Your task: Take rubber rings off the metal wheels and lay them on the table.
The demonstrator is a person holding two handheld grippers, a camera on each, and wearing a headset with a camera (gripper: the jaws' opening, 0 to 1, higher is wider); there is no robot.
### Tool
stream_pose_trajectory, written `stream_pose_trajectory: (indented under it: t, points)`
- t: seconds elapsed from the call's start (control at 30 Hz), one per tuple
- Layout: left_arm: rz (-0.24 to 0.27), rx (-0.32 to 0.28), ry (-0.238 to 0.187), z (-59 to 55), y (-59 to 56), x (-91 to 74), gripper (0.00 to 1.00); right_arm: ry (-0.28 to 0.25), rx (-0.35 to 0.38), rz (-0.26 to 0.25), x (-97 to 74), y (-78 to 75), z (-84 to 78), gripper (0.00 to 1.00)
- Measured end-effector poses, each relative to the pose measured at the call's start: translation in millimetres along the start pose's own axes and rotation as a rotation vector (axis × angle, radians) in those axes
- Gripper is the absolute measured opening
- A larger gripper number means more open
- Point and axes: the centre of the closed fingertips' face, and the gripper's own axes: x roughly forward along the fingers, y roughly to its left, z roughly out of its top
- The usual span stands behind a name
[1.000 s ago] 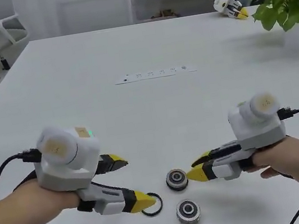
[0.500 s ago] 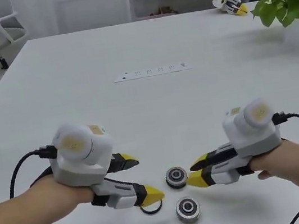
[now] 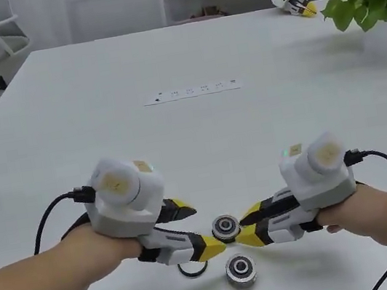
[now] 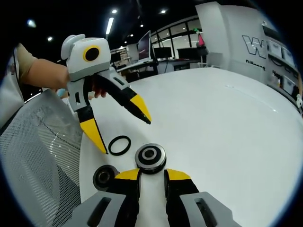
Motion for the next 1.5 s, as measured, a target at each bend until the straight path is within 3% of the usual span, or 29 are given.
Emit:
stream_pose_trajectory:
  t: [0.77, 0.97, 1.23, 1.37, 1.5]
  points:
    - [-0.027, 0.040, 0.027, 4.5, -5.7, 24.4, 0.33, 0.003, -0.045, -0.008, 1.8, 1.3, 0.5, 0.16]
    - [-0.027, 0.039, 0.039, 3.2, -4.8, 27.4, 0.24, 0.003, -0.050, -0.009, 2.2, 1.5, 0.6, 0.16]
    - [0.011, 0.043, 0.035, 3.8, 3.2, 27.9, 0.15, -0.001, -0.050, -0.008, 2.3, 1.8, 0.7, 0.17]
    - [0.028, 0.096, 0.041, 3.9, 2.6, 28.5, 0.14, -0.007, -0.042, -0.011, 2.5, 1.7, 1.4, 0.17]
    - [0.042, 0.112, 0.041, 3.5, 0.8, 28.4, 0.14, -0.014, -0.030, -0.012, 2.8, 1.1, 2.2, 0.17]
